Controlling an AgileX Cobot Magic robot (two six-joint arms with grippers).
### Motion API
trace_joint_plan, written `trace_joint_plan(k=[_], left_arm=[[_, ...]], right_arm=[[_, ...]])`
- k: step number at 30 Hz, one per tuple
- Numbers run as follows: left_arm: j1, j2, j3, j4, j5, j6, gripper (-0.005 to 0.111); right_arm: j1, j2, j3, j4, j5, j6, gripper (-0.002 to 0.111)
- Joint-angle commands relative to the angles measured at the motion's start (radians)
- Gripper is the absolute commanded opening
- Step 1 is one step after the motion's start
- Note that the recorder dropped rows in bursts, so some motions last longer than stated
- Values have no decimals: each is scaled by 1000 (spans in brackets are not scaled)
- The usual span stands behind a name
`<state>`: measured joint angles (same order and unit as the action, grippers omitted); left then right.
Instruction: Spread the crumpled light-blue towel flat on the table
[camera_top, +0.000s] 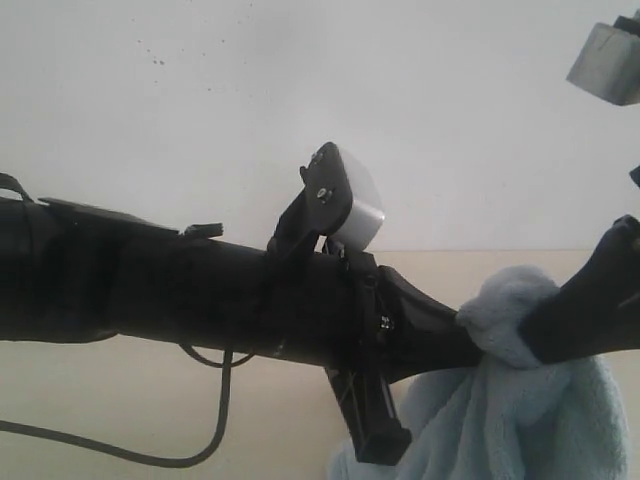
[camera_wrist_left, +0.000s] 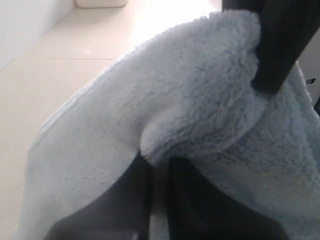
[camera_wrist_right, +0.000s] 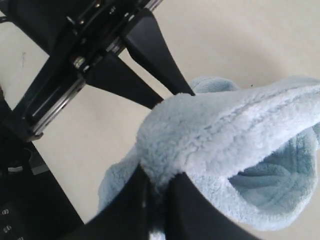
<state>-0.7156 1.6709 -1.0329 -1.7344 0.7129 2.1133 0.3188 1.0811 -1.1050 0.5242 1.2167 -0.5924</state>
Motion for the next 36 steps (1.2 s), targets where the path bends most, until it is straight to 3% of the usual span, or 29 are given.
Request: trace_joint_plan(k=[1, 5, 7, 9, 12, 14, 20, 26, 30, 36], left_arm=[[-3, -21, -8, 18, -78, -88, 4], [-3, -93, -4, 234, -191, -233, 4], [-3, -148, -4, 324, -221, -301, 4], [-3, -209, -4, 373, -260, -354, 4], [-3, -294, -4, 396, -321, -411, 4], [-3, -337, -4, 426, -336, -446, 4], [-3, -443, -4, 678, -356, -685, 4], [-3, -510, -2, 1005, -347, -1018, 4], [-3, -538, -2, 1116, -306, -1115, 4], [-3, -554, -2, 1344, -187, -1319, 4]], right_arm=[[1, -1, 0, -9, 4, -5, 2], [1, -1, 0, -143, 0, 64, 2], [1, -1, 0, -210, -4, 88, 8], [1, -1, 0, -233, -8, 93, 22], [1, -1, 0, -212, -26, 98, 54], [1, -1, 0, -206, -33, 116, 63], [1, -1, 0, -202, -14, 119, 47], [1, -1, 0, -180, 4, 114, 47], [1, -1, 38, -126, 4, 80, 47], [1, -1, 222, -163, -198, 58, 47]])
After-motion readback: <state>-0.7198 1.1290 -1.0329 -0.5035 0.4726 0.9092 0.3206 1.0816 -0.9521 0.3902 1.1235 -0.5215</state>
